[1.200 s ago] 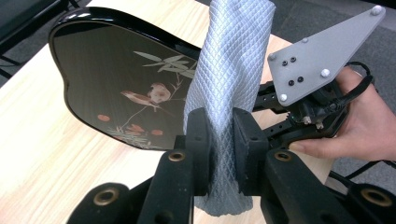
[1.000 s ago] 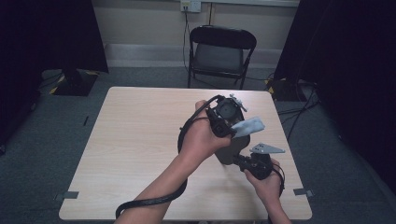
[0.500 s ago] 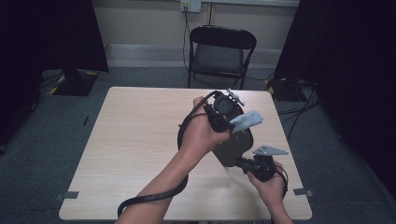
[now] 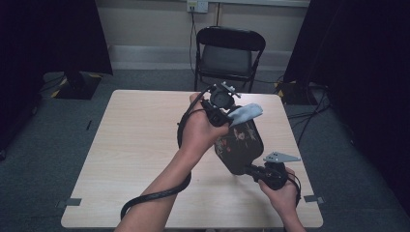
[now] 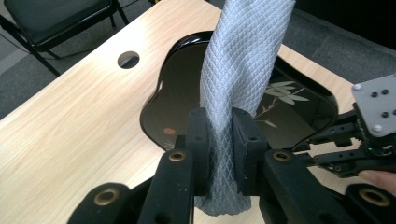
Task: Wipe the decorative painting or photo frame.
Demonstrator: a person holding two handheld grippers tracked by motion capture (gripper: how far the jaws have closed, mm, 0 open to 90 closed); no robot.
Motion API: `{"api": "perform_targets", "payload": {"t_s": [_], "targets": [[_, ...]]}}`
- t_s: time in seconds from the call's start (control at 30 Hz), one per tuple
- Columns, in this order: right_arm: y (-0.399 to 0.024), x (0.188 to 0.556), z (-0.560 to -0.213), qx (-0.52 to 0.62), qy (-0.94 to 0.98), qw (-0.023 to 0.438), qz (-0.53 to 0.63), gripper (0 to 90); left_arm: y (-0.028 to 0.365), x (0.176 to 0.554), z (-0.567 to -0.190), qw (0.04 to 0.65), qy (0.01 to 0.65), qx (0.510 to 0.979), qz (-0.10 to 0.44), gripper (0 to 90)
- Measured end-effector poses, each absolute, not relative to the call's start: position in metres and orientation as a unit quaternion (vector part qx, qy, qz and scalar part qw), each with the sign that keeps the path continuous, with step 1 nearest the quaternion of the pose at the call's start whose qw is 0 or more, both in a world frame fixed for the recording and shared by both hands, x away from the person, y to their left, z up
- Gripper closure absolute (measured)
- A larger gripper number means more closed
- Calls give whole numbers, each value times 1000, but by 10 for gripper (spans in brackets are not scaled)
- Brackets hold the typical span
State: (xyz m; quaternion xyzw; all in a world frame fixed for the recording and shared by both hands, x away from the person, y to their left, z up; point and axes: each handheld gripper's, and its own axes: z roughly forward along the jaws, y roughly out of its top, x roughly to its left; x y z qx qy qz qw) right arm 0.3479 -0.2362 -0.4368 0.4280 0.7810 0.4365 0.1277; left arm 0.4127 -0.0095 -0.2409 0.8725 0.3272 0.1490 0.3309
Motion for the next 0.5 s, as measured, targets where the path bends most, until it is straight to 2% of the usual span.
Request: {"api": "perform_targets", "payload": {"t_s": [0.5], "targets": [[-242,346,-437,421,786,121,435,800,-3,424,-249,327,365,857,162,791]]}}
